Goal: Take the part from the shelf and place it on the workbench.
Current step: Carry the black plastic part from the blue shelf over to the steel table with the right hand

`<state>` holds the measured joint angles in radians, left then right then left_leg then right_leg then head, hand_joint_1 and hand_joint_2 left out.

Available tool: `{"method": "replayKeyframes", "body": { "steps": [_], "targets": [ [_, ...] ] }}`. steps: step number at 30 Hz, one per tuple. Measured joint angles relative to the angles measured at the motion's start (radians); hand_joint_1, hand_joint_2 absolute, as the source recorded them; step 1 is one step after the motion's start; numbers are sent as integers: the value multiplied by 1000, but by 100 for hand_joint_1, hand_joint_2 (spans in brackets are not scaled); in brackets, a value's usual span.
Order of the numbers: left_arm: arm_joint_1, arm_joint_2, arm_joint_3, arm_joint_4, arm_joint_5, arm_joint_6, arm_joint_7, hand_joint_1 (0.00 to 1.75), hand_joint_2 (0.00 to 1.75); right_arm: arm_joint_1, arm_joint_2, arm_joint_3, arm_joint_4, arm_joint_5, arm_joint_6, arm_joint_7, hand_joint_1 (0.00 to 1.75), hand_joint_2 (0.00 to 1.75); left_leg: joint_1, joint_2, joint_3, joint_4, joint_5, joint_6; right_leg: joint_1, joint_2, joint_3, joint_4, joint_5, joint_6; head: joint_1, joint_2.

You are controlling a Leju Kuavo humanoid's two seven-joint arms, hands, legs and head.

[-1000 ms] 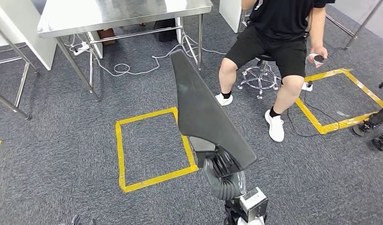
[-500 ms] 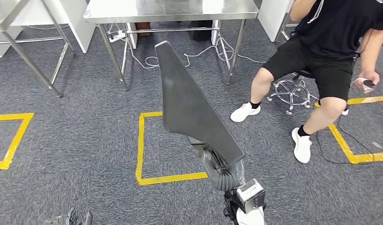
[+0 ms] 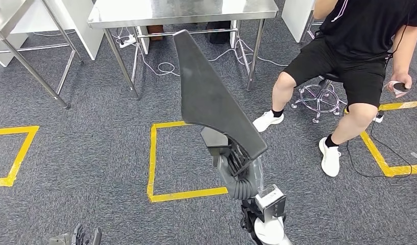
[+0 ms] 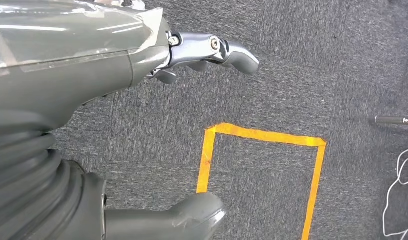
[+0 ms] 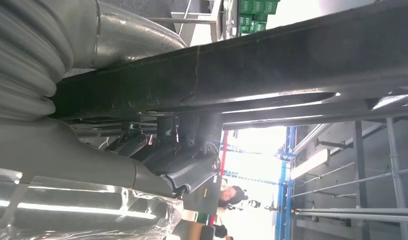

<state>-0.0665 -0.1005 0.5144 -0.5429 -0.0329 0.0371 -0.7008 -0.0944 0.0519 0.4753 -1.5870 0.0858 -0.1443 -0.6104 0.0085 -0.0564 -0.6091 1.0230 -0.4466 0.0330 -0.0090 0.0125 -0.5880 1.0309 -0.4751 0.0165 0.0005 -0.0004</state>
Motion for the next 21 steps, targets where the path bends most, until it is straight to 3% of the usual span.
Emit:
{"method": "replayKeyframes", "body": {
  "steps": [2,4,8,11,13,14,16,17,19,21],
  "targets": [
    [0,-2,0,0,-9,2,0,0,175,-4,1,0,4,0,0,0,175,175,1,0,0,0,-1,-10,1,0,0,0,-1,-2,0,0],
    [0,-2,-3,-1,-24,10,0,0,175,-6,1,0,7,0,0,0,175,175,1,0,0,1,-3,-11,-1,0,1,-3,0,-1,1,0],
    [1,-4,-20,-5,-49,40,0,0,175,-5,-2,0,7,0,-2,0,175,175,7,3,42,-60,17,14,-2,-3,5,1,-5,8,4,0],
    [1,-6,-36,-4,-55,61,0,0,175,4,-9,1,10,2,-4,-1,175,175,10,8,59,-78,22,16,-8,-5,-81,162,-71,6,10,0],
    [4,-6,-45,-4,-57,67,0,0,175,18,-16,1,13,4,-6,-1,175,175,14,8,60,-76,17,10,-18,-5,-121,227,-84,20,11,0],
    [7,-7,-49,-3,-59,69,0,0,175,22,-18,1,14,4,-7,-1,175,175,17,7,60,-73,13,3,-25,-5,-111,201,-67,34,11,0],
    [11,-7,-56,-3,-61,71,0,0,175,26,-22,1,16,4,-9,-2,175,175,25,5,60,-56,-1,-17,-39,-3,-53,84,-15,63,12,0],
    [12,-6,-59,-3,-62,74,0,0,175,28,-23,2,16,4,-9,-2,175,175,26,3,56,-42,-12,-29,-43,-1,-26,33,1,67,15,0],
    [13,-4,-65,-3,-66,88,0,0,175,33,-24,4,17,5,-12,-2,175,175,24,1,49,-23,-27,-44,-43,4,-9,8,3,46,13,0],
    [15,-3,-78,-1,-74,114,0,0,175,40,-25,5,17,6,-15,-3,175,175,28,0,49,-18,-33,-48,-39,4,-6,12,-1,21,6,0]
  ]
}}
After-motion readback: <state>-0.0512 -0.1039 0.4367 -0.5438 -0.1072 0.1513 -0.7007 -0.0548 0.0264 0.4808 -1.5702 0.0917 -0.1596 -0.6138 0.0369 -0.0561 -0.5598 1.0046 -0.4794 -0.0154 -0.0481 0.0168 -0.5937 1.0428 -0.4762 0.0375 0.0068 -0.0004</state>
